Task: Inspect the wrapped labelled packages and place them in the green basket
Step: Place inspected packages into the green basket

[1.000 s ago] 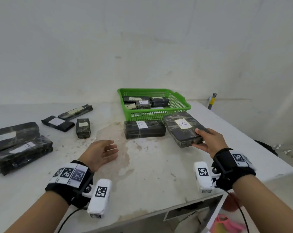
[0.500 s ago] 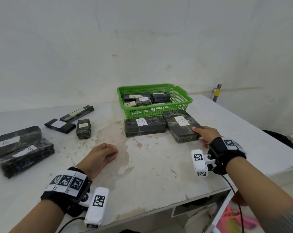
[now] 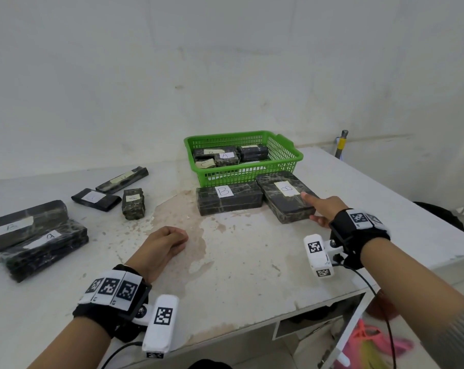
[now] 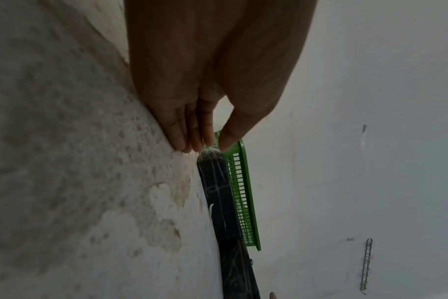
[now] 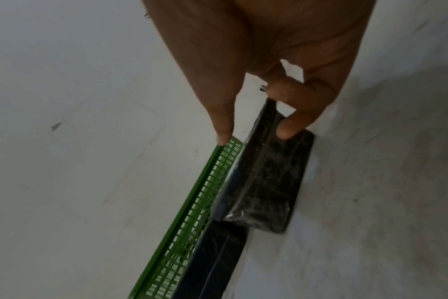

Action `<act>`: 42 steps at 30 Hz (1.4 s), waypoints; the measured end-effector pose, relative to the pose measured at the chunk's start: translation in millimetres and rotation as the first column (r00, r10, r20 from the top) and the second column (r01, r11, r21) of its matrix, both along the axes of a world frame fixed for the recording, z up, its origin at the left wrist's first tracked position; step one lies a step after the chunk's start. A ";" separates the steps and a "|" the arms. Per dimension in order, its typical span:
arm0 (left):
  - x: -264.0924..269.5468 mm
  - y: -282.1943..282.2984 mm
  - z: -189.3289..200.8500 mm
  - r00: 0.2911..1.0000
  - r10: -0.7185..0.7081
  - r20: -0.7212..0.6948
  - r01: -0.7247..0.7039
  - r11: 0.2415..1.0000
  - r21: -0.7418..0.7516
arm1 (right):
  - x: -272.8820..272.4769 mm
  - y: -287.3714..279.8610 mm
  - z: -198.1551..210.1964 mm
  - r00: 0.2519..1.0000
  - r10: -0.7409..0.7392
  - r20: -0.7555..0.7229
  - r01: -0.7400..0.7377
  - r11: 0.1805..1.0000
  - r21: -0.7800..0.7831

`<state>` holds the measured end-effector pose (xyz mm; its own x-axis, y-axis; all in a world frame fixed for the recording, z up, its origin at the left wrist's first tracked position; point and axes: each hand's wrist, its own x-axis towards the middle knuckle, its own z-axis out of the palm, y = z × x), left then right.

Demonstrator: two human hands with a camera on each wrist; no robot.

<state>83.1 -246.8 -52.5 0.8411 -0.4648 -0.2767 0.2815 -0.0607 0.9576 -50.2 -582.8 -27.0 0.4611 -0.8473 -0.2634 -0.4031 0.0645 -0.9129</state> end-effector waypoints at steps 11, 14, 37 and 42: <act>12.7 37.0 32.4 0.991 0.116 -0.066 -0.119 0.991 -0.055 | 1.8 99.5 32.8 0.988 0.127 0.091 -0.127 0.992 -0.004; 22.2 63.8 37.7 0.973 0.223 -0.055 -0.228 0.968 -0.101 | 26.0 157.1 36.2 0.937 0.320 0.144 -0.331 0.941 0.063; 92.8 126.7 36.1 0.971 0.240 -0.002 -0.235 0.952 -0.197 | 319.9 263.5 3.3 0.500 0.744 -0.443 -0.866 0.430 -0.255; 92.9 127.4 30.3 0.971 0.235 -0.035 -0.236 0.942 -0.238 | 306.3 254.5 4.4 0.668 0.732 -0.135 -0.743 0.648 -0.167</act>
<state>176.0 -119.4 -22.3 0.9332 -0.3066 -0.1875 0.2661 0.2387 0.9339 256.1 -328.3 -22.6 0.9470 -0.2674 -0.1780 -0.2855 -0.4465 -0.8480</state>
